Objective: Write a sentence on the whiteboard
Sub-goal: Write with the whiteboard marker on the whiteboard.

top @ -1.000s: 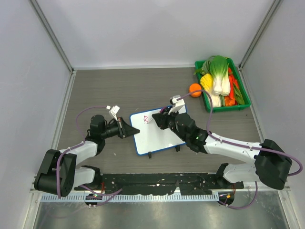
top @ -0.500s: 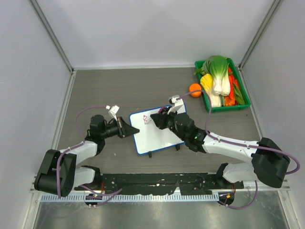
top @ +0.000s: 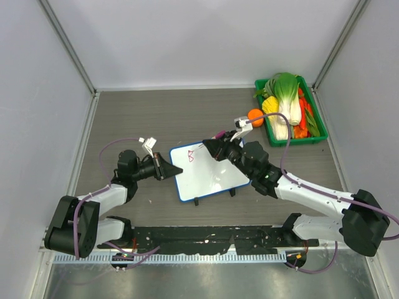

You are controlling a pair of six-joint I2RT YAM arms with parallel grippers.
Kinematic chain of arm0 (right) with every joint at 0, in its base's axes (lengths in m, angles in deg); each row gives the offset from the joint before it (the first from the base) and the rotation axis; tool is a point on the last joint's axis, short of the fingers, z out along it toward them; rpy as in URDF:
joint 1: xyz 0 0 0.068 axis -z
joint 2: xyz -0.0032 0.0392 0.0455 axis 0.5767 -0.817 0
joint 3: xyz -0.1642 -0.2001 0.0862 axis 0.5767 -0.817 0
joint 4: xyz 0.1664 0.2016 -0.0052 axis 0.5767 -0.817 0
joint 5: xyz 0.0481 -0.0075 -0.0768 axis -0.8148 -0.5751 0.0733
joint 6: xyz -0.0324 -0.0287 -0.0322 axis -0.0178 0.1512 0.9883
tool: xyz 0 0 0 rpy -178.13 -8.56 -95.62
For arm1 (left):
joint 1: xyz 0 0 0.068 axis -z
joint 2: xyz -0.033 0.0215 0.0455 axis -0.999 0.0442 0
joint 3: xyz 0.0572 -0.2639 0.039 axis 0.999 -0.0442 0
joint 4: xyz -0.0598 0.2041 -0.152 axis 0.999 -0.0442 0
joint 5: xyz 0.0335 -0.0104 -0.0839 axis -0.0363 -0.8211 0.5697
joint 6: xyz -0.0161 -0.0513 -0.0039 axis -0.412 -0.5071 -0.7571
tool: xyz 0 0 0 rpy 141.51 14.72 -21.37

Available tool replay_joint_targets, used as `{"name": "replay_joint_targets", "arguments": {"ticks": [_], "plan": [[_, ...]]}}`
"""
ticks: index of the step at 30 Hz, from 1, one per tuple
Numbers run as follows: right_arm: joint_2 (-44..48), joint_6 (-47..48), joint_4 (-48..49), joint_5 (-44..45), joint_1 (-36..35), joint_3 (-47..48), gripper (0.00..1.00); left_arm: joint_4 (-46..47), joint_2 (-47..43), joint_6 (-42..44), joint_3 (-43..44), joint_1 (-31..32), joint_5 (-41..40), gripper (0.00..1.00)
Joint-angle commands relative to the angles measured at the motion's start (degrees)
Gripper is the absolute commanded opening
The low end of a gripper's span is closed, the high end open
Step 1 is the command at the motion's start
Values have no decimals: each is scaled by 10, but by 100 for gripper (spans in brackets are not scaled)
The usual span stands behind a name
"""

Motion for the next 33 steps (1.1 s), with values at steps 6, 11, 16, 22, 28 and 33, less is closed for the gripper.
{"name": "replay_joint_targets", "arguments": {"ticks": [6,11,16,22,28,33], "plan": [[18,3,13,-17,43,5,1,-46,4,50,2,-2,-55,0],[15,22,8,-8,32,4,1,-46,4,50,2,-2,-55,0],[17,58,-1,36,-8,4,1,-46,7,50,3,-2,-54,0],[8,80,12,88,-39,-9,1,-46,7,50,3,-2,-54,0],[-9,78,33,104,-39,-8,1,-45,8,49,3,-2,-53,0],[-14,76,47,108,-39,-7,1,-43,13,48,4,-2,-51,0]]}}
